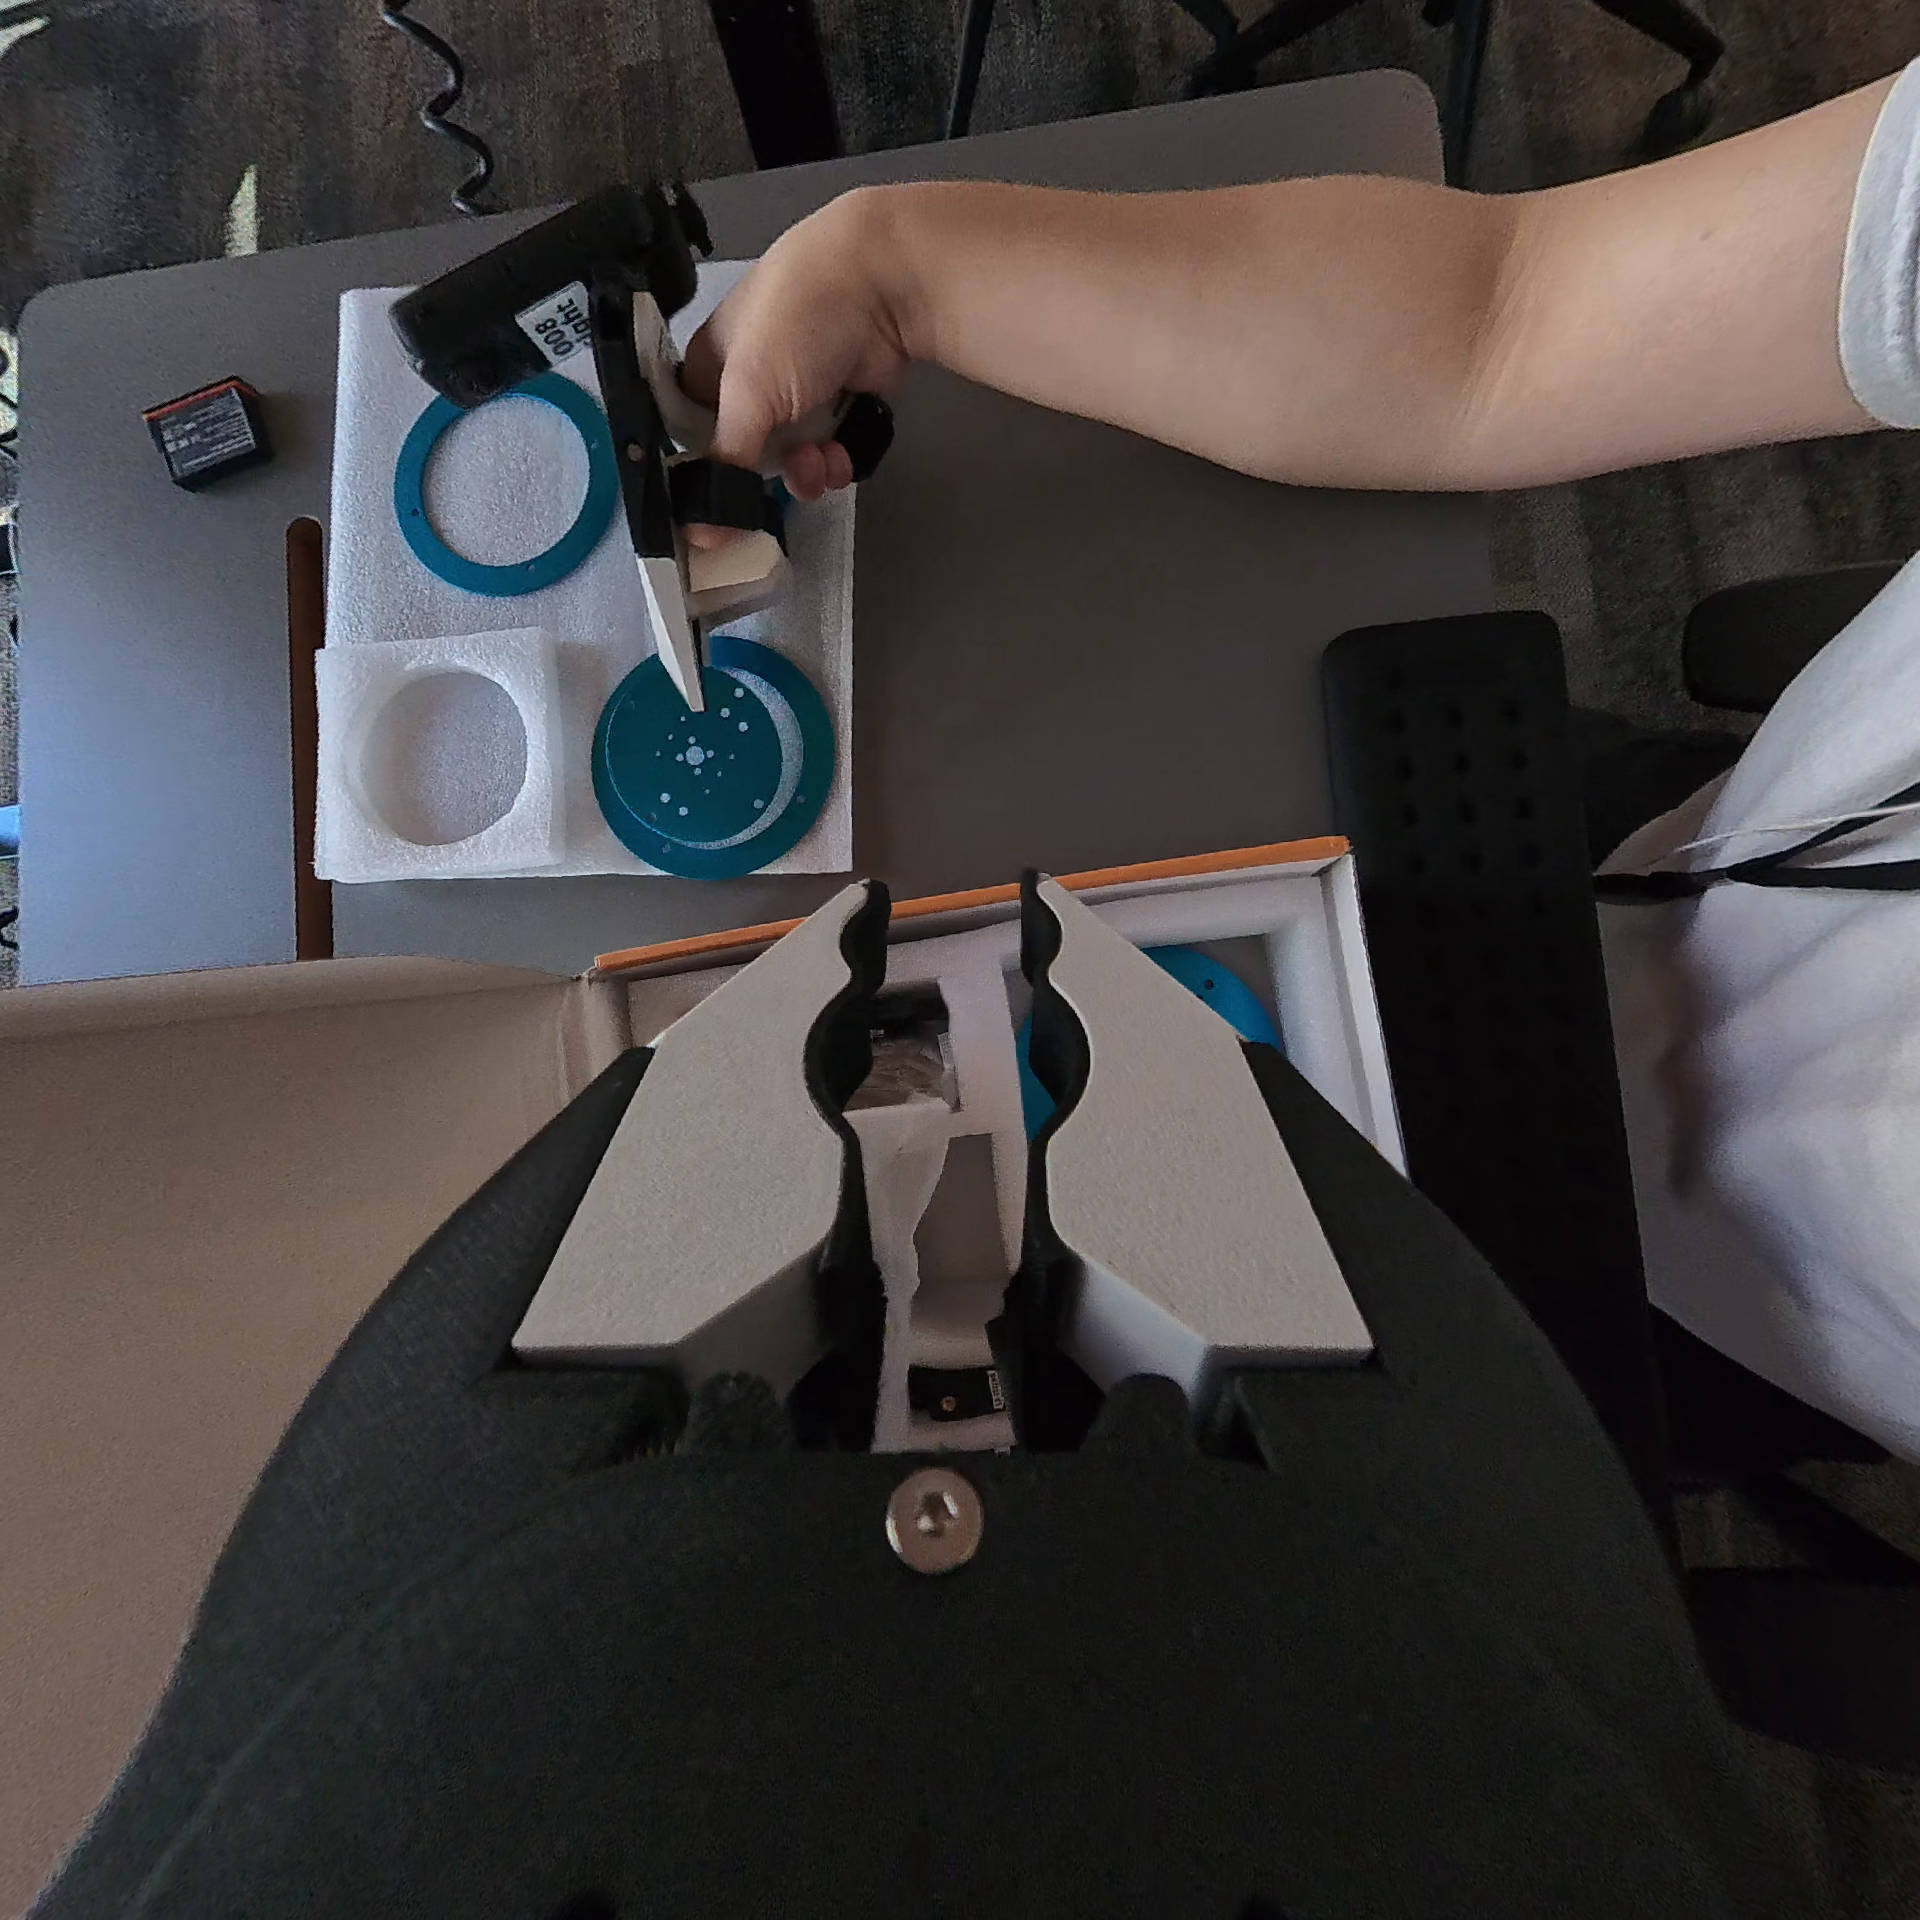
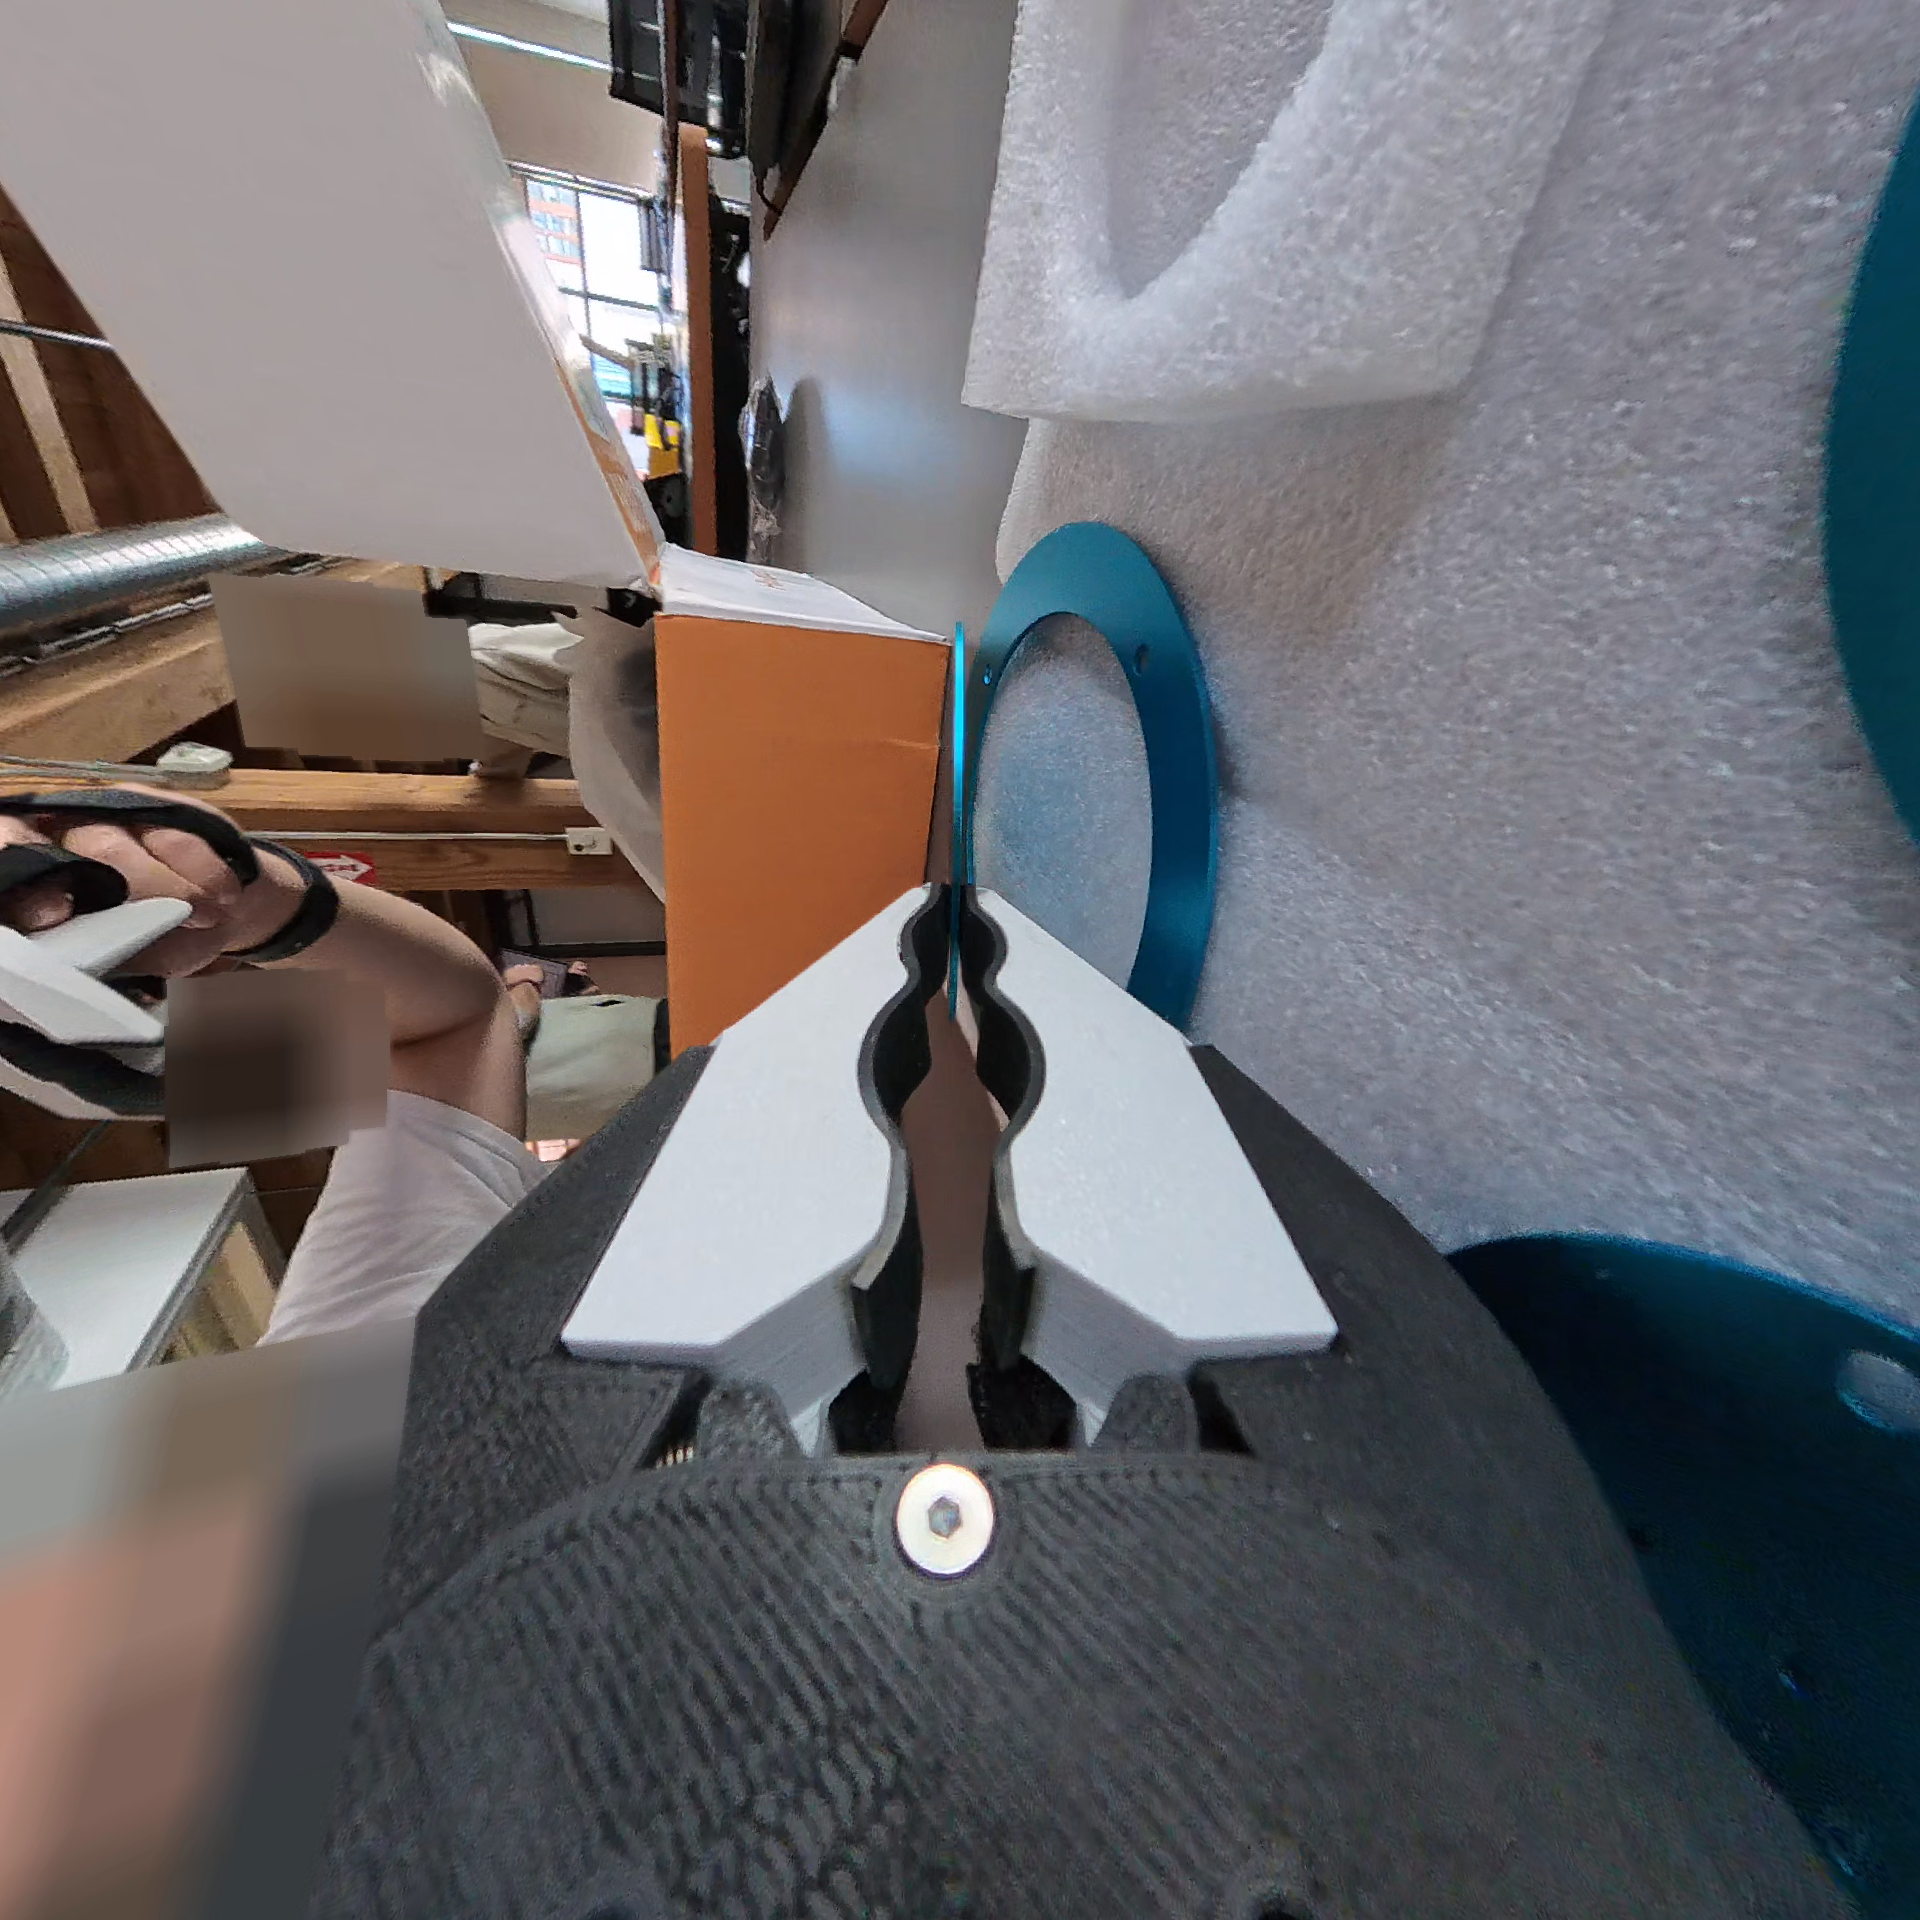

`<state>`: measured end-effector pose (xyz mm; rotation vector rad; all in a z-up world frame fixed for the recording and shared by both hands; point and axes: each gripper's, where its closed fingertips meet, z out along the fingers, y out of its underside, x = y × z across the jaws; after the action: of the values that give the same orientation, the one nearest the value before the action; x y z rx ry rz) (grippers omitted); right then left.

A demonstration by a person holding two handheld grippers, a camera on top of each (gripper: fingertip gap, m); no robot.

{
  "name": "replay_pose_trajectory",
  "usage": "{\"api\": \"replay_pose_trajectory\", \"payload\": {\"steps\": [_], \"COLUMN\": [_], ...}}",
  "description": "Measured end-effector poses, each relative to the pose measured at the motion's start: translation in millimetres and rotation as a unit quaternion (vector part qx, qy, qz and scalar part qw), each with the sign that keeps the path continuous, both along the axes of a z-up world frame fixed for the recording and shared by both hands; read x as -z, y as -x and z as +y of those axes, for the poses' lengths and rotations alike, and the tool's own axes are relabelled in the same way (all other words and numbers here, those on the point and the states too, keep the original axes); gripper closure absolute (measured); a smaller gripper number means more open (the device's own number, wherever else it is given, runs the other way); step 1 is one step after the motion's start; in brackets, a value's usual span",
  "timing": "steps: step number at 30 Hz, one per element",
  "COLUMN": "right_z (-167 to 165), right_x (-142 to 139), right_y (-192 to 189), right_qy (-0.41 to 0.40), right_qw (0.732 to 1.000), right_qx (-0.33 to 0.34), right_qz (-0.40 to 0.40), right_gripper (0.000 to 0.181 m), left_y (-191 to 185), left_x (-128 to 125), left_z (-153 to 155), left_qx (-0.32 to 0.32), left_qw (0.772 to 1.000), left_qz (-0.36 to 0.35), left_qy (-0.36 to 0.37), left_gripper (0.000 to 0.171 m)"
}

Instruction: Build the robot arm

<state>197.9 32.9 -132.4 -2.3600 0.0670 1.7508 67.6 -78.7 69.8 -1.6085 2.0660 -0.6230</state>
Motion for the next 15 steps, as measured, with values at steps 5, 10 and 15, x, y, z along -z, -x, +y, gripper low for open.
{"api": "replay_pose_trajectory", "payload": {"steps": [5,10,15], "right_z": [-1,-2,-3], "right_x": [8,11,16], "right_y": [-2,-2,-3], "right_qy": [0.010,0.008,0.014], "right_qw": [1.000,0.999,0.998], "right_qx": [-0.001,-0.005,-0.006], "right_qz": [-0.017,-0.042,-0.066], "right_gripper": [0.181,0.180,0.178], "left_y": [-4,-9,-11], "left_x": [4,8,10], "left_z": [-7,-9,-11], "left_qx": [0.015,0.020,0.023], "left_qw": [1.000,1.000,1.000], "left_qz": [0.012,0.017,0.019], "left_qy": [-0.008,-0.007,-0.005], "left_gripper": [0.147,0.147,0.147]}}
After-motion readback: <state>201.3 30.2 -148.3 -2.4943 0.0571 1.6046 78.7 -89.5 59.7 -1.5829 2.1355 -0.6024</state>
